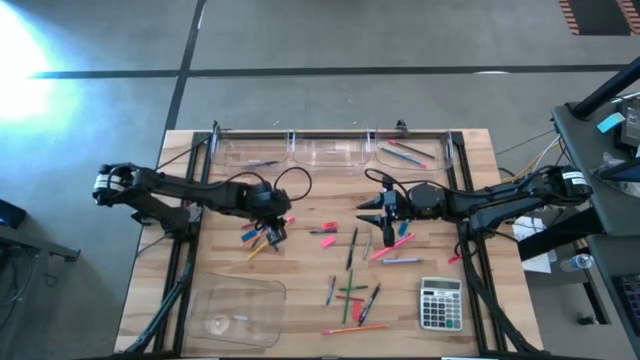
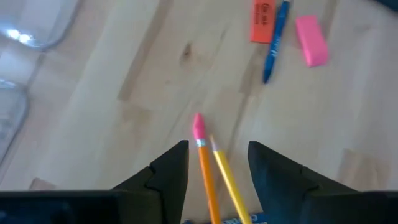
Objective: Sort crayons/erasers/pens/pencils in bins
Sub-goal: Put the yellow pencil into the top right transparent bin
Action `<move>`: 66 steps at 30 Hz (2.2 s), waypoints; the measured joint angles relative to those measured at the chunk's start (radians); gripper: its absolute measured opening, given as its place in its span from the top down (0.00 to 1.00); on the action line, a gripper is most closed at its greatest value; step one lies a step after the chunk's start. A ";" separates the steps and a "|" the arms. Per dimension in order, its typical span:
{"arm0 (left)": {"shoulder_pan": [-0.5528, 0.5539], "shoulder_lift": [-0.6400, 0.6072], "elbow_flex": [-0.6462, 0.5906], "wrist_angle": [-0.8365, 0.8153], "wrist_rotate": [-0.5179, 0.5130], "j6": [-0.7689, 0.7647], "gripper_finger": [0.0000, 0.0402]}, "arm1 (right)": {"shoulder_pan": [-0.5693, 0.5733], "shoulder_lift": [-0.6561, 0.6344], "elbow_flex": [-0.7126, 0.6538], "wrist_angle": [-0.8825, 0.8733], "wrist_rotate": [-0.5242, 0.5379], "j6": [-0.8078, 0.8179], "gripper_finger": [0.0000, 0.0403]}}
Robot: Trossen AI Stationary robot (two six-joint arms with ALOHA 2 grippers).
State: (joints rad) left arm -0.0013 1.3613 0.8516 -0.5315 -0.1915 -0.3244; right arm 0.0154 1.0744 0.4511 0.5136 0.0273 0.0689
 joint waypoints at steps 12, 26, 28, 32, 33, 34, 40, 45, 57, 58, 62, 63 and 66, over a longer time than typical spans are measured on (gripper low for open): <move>-0.001 0.000 -0.078 0.074 0.001 -0.010 0.62 | 0.000 0.000 0.000 0.000 0.000 -0.001 0.72; -0.016 0.140 -0.093 0.143 0.041 -0.012 0.62 | 0.000 0.001 0.000 -0.008 0.001 0.001 0.72; -0.016 0.156 -0.093 0.149 0.040 -0.019 0.62 | 0.000 0.001 0.000 -0.008 0.001 0.000 0.72; -0.016 0.158 -0.093 0.152 0.032 -0.037 0.62 | 0.000 0.001 0.000 -0.010 0.001 -0.001 0.73; -0.016 0.156 -0.093 0.149 0.029 -0.037 0.62 | 0.000 0.001 0.000 -0.010 0.001 -0.001 0.73; -0.016 0.153 -0.093 0.148 0.028 -0.038 0.62 | 0.000 0.001 0.000 -0.010 0.001 -0.001 0.73; -0.016 0.150 -0.093 0.158 0.026 -0.038 0.70 | 0.000 0.001 0.000 -0.010 0.001 0.000 0.73; -0.016 0.168 -0.097 0.159 0.045 -0.040 0.80 | 0.000 0.001 0.000 -0.010 0.000 0.001 0.74; -0.016 0.180 -0.106 0.177 0.059 -0.060 0.85 | 0.000 0.001 0.000 -0.012 0.000 0.000 0.75; -0.016 0.180 -0.106 0.176 0.059 -0.062 0.87 | 0.000 0.001 0.000 -0.012 0.000 0.000 0.75; -0.016 0.180 -0.106 0.180 0.060 -0.063 0.97 | 0.000 0.001 0.000 -0.012 0.000 0.000 0.75; -0.016 0.180 -0.105 0.180 0.061 -0.063 0.97 | 0.000 0.001 0.000 -0.012 0.000 0.000 0.75; -0.016 0.179 -0.098 0.181 0.067 -0.064 0.97 | 0.000 0.001 0.000 -0.012 0.000 0.000 0.75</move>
State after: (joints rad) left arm -0.0170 1.5403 0.7535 -0.3504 -0.1245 -0.3882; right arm 0.0154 1.0752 0.4511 0.5021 0.0277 0.0690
